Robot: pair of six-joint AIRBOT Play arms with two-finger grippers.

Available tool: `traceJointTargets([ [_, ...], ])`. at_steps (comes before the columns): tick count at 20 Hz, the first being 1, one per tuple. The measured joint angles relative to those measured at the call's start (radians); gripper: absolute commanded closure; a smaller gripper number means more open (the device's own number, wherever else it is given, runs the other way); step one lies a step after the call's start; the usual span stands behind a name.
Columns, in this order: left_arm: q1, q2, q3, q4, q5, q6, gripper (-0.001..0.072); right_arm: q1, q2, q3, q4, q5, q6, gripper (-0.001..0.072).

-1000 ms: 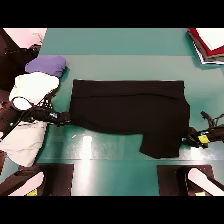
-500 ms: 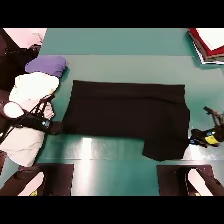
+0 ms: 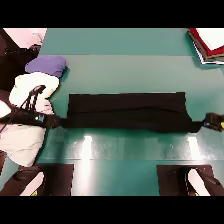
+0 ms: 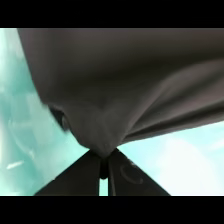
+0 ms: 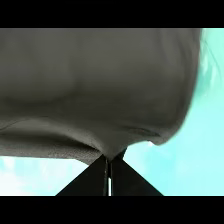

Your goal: Fold the shirts.

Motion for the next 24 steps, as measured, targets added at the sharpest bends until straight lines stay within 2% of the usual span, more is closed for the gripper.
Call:
traceJointTargets([
  [8, 0.0, -0.38, 0.199, -0.033, 0.22, 0.01, 0.0678, 0.171, -0.441, 0.261, 0.045, -0.213, -0.01, 0.0695],
  [9, 0.0, -0.408, 0.216, -0.034, 0.241, 0.011, 0.0587, 0.182, -0.488, 0.298, 0.048, -0.228, -0.009, 0.065],
  [10, 0.0, -0.429, 0.23, -0.034, 0.266, 0.011, 0.0262, 0.189, -0.536, 0.337, 0.05, -0.244, -0.003, 0.0358],
  [11, 0.0, -0.444, 0.243, -0.034, 0.294, 0.011, 0.0051, 0.192, -0.579, 0.375, 0.052, -0.253, 0.003, 0.0241],
  [12, 0.001, -0.455, 0.256, -0.034, 0.314, 0.009, 0.0048, 0.192, -0.621, 0.416, 0.067, -0.258, 0.006, 0.024],
  [14, 0.0, -0.469, 0.294, -0.034, 0.318, 0.003, 0.0052, 0.174, -0.682, 0.489, 0.114, -0.238, 0.003, 0.0241],
  [15, 0.0, -0.473, 0.316, -0.033, 0.295, 0.002, 0.0199, 0.159, -0.7, 0.515, 0.125, -0.213, -0.011, 0.024],
  [16, 0.0, -0.475, 0.341, -0.03, 0.259, 0.002, 0.0396, 0.138, -0.71, 0.531, 0.139, -0.181, -0.03, 0.024],
  [17, 0.0, -0.476, 0.361, -0.029, 0.224, 0.004, 0.0566, 0.115, -0.712, 0.536, 0.149, -0.154, -0.047, 0.0184],
  [18, 0.0, -0.478, 0.378, -0.032, 0.186, 0.008, 0.0673, 0.085, -0.711, 0.529, 0.154, -0.134, -0.064, 0.0041],
  [19, 0.0, -0.478, 0.39, -0.036, 0.159, 0.013, 0.0679, 0.052, -0.708, 0.513, 0.157, -0.12, -0.084, 0.0003],
  [24, -0.052, -0.481, 0.415, -0.07, 0.111, 0.023, 0.068, -0.08, -0.753, 0.406, 0.188, -0.076, -0.173, 0.0014],
])
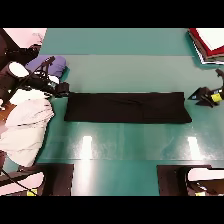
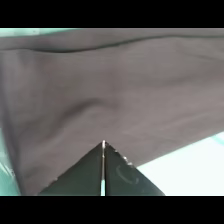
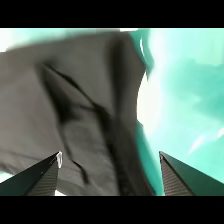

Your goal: Fold the shirts.

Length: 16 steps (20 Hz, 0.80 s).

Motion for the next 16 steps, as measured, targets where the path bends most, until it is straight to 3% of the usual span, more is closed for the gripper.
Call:
traceJointTargets([
  [6, -0.111, -0.006, 0.005, -0.009, 0.016, -0.01, 0.068, -0.017, -0.123, -0.017, 0.108, 0.044, -0.101, 0.0041],
  [9, -0.151, -0.007, 0.005, -0.01, 0.031, -0.022, 0.068, 0.032, -0.164, -0.002, 0.125, 0.055, -0.121, 0.0141],
  [13, -0.206, -0.008, 0.005, -0.011, 0.066, -0.042, 0.068, 0.1, -0.188, 0.004, 0.116, 0.065, -0.131, 0.0516],
  [14, -0.222, -0.008, 0.005, -0.011, 0.084, -0.045, 0.0681, 0.112, -0.19, 0.005, 0.112, 0.065, -0.134, 0.0655],
  [16, -0.254, -0.011, 0.008, -0.013, 0.126, -0.052, 0.068, 0.129, -0.186, 0.005, 0.108, 0.074, -0.134, 0.0697],
])
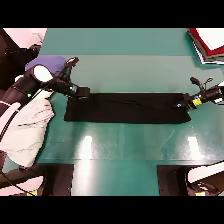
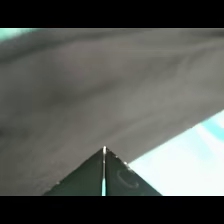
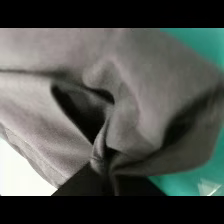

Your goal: Fold the shirts.

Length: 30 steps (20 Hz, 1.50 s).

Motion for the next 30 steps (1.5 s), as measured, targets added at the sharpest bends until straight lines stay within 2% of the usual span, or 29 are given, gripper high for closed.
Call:
traceJointTargets([
  [5, -0.081, -0.106, 0.076, -0.003, 0.053, -0.006, 0.0681, 0.019, 0.11, 0.008, 0.014, 0.027, 0.03, 0.0698],
  [10, -0.18, -0.327, 0.257, -0.017, 0.064, -0.007, 0.068, 0.097, 0.256, 0.132, 0.018, 0.099, 0.17, 0.0699],
  [16, -0.261, -0.526, 0.447, -0.074, 0.067, -0.011, 0.068, 0.335, 0.312, 0.377, 0.018, 0.131, 0.311, 0.0699],
  [24, -0.274, -0.581, 0.489, -0.077, 0.058, -0.015, 0.0681, 0.605, 0.187, 0.684, 0.017, 0.127, 0.377, 0.0699],
  [30, -0.19, -0.515, 0.494, 0.011, -0.012, -0.034, 0.0681, 0.706, 0.148, 0.695, 0.017, 0.062, 0.371, 0.0699],
])
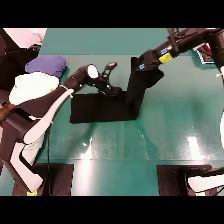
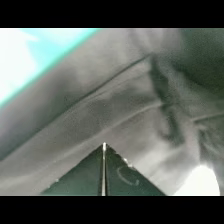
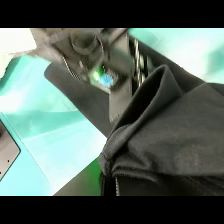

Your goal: Fold the shirts.

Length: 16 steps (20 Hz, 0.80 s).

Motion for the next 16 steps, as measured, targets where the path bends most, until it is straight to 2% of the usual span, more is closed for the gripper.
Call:
traceJointTargets([
  [5, 0.179, 0.17, 0.0, 0.118, -0.07, -0.009, 0.068, 0.129, -0.062, -0.01, 0.114, -0.113, -0.076, 0.0693],
  [6, 0.224, 0.211, 0.0, 0.138, -0.086, -0.005, 0.0679, 0.163, -0.088, -0.01, 0.148, -0.146, -0.1, 0.0628],
  [7, 0.266, 0.249, 0.0, 0.151, -0.1, 0.0, 0.068, 0.203, -0.119, -0.01, 0.182, -0.192, -0.133, 0.0393],
  [8, 0.31, 0.29, 0.0, 0.164, -0.116, 0.008, 0.0679, 0.241, -0.151, -0.005, 0.213, -0.238, -0.17, 0.0212],
  [9, 0.347, 0.325, 0.0, 0.169, -0.129, 0.013, 0.0679, 0.281, -0.188, 0.007, 0.24, -0.277, -0.206, 0.0169],
  [11, 0.418, 0.394, 0.001, 0.178, -0.152, 0.021, 0.0679, 0.348, -0.262, 0.043, 0.268, -0.338, -0.257, 0.0206],
  [12, 0.451, 0.425, 0.001, 0.182, -0.167, 0.024, 0.068, 0.365, -0.286, 0.059, 0.281, -0.363, -0.276, 0.0258],
  [16, 0.523, 0.497, -0.005, 0.187, -0.254, 0.041, 0.0679, 0.335, -0.269, 0.029, 0.265, -0.312, -0.285, 0.0262],
])
